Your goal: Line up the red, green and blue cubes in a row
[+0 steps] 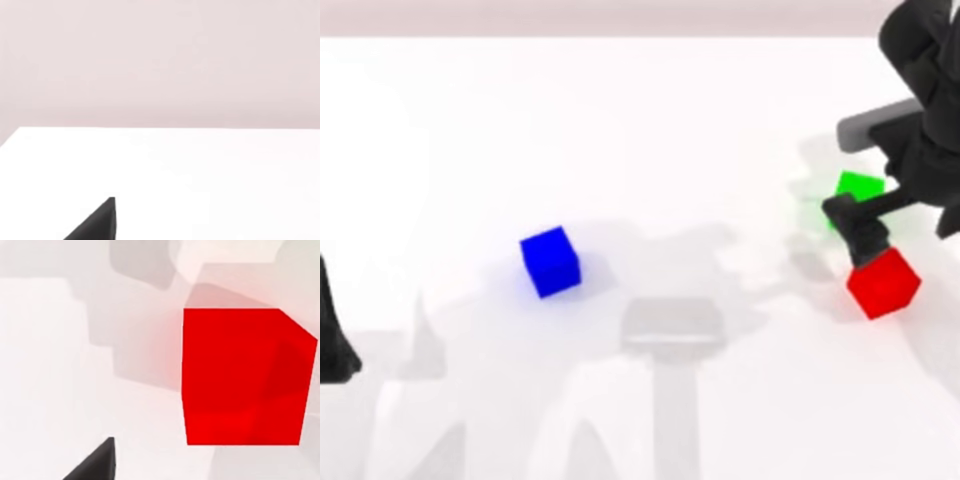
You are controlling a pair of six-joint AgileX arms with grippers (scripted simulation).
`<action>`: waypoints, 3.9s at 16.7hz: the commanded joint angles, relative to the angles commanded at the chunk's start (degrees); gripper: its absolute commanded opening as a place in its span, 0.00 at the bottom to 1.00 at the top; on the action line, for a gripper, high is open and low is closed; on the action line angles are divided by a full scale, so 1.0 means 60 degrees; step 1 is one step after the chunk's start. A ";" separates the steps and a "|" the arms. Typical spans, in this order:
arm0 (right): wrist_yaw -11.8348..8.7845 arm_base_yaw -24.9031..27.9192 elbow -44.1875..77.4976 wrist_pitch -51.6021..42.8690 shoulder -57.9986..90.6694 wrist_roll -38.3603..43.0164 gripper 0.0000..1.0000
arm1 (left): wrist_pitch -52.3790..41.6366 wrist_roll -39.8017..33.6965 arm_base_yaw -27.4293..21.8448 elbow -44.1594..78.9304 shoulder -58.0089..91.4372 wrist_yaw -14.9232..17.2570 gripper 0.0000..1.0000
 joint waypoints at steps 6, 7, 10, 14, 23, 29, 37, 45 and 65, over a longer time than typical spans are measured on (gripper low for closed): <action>0.0001 -0.0037 0.0006 0.0017 0.0045 -0.0003 1.00 | 0.0000 0.0000 0.0000 0.0000 0.0000 0.0000 1.00; 0.0001 -0.0024 -0.0089 0.0142 0.0098 -0.0012 1.00 | 0.0000 0.0000 0.0000 0.0000 0.0000 0.0000 1.00; 0.0003 0.0002 -0.0659 0.1088 0.0465 -0.0008 1.00 | 0.0000 0.0000 0.0000 0.0000 0.0000 0.0000 1.00; 0.0007 0.0021 -0.1582 0.2713 0.1096 0.0024 1.00 | 0.0000 0.0000 0.0000 0.0000 0.0000 0.0000 1.00; 0.0008 0.0028 -0.1812 0.3052 0.1276 0.0032 0.77 | 0.0000 0.0000 0.0000 0.0000 0.0000 0.0000 1.00; 0.0008 0.0028 -0.1812 0.3052 0.1276 0.0032 0.32 | 0.0000 0.0000 0.0000 0.0000 0.0000 0.0000 1.00; 0.0008 0.0028 -0.1812 0.3052 0.1276 0.0032 0.00 | 0.0000 0.0000 0.0000 0.0000 0.0000 0.0000 1.00; -0.0025 0.0011 -0.1391 0.2530 0.0840 0.0074 0.00 | 0.0000 0.0000 0.0000 0.0000 0.0000 0.0000 1.00; 0.0098 0.2531 0.4368 -0.1703 0.2953 0.4049 0.00 | 0.0000 0.0000 0.0000 0.0000 0.0000 0.0000 1.00</action>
